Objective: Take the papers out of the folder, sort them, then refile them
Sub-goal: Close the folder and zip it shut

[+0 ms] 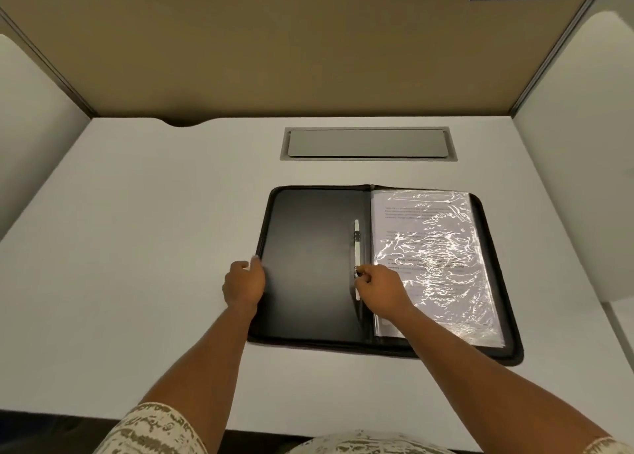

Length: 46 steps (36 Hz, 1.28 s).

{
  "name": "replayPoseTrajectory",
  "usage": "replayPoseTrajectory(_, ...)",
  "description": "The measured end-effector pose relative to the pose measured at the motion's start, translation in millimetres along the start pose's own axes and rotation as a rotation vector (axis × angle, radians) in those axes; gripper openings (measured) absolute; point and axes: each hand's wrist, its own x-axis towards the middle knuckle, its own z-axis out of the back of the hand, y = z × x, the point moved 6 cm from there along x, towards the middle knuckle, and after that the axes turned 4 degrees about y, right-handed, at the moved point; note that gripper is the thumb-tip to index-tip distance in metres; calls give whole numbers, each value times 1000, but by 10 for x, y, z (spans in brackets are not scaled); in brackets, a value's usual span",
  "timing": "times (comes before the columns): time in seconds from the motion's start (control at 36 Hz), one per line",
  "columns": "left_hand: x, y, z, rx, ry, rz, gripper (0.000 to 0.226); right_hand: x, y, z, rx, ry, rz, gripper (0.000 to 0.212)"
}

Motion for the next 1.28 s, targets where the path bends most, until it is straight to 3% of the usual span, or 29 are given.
replayPoseTrajectory(0.14,40,-38,186,-338,95,75,27,-28,-10,93,53,-36,-14,34)
replayPoseTrajectory(0.19,-25,-108,240,-503,247,95,14,-37,-7,160,82,-96,-20,30)
replayPoseTrajectory(0.31,-204,-372,306,-685,561,18,20,-66,222,363,163,-192,26,23)
replayPoseTrajectory(0.42,-436,-675,259,-816,727,-32,21,-19,596,567,357,-150,81,18)
replayPoseTrajectory(0.58,-892,-1240,-49,-760,911,-170,22,-116,1077,901,674,33,143,19)
replayPoseTrajectory(0.69,-1113,-1561,-351,-668,1031,-280,40,-234,1069,1193,710,9,144,34)
replayPoseTrajectory(0.81,-1181,-1714,-668,-558,1011,-351,38,-307,879,1462,732,-28,107,53)
replayPoseTrajectory(0.94,-1262,-1818,-1031,-386,918,-456,28,-422,599,1778,767,-30,104,53)
replayPoseTrajectory(1.06,-1315,-1867,-1315,-250,837,-569,36,-490,348,2024,737,-38,93,42)
replayPoseTrajectory(1.19,-1341,-1850,-1641,-63,687,-668,31,-573,-102,2333,662,-109,38,12)
replayPoseTrajectory(1.28,-1312,-1774,-1789,87,621,-724,37,-509,-524,2469,584,-156,-35,18)
